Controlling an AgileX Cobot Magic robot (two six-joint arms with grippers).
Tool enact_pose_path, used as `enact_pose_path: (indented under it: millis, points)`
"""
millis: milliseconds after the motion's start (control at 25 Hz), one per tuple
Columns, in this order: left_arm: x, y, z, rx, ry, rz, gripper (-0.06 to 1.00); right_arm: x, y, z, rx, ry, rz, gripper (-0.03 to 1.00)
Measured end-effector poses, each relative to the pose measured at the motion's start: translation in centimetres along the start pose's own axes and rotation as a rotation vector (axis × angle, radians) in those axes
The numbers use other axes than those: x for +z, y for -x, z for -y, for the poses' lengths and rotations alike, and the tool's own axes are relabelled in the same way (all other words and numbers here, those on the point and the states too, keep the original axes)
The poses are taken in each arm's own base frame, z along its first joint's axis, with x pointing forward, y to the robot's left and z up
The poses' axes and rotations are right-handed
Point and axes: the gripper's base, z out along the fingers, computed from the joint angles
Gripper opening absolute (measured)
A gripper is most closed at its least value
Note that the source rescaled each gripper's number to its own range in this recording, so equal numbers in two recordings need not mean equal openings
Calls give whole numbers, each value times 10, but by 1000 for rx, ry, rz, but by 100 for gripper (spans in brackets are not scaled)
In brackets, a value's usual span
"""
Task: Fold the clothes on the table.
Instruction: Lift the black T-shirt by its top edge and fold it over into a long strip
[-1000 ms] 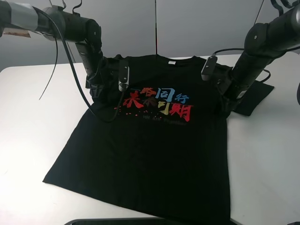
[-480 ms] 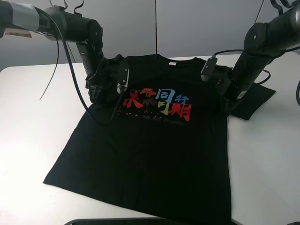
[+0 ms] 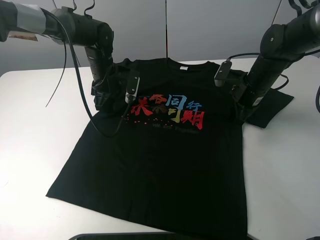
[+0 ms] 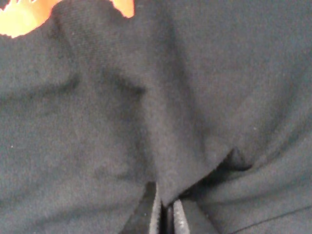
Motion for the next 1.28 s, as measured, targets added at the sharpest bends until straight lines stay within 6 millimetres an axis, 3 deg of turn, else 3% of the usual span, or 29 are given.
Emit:
enact_pose_path:
  millis: [40,120,160,200,680,840,960,1040,1280]
  points:
    - [0,0,-1,4,9,-3,54,0,0,0,0,1,0,0]
    - [0,0,-3,8,39,-14,19,0,0,0,4,4,2,0]
    - [1,-1,-4,10,53,-24,8,0,0,0,6,5,3,0]
    - [1,-2,-5,10,60,-33,5,0,0,0,8,6,4,0]
    - [1,0,-6,-124,88,-29,2,-5,5,-6,105,60,61,0]
    - [-14,1,-10,-185,147,5,2,-19,4,-12,107,62,71,0]
    - [-49,-1,-19,-211,278,50,2,-65,15,-7,82,-54,155,0]
    - [-84,-3,-30,-237,417,70,2,-110,26,-1,53,-185,226,0]
    - [-209,-20,-50,-367,795,126,2,-250,53,16,-15,-538,386,0]
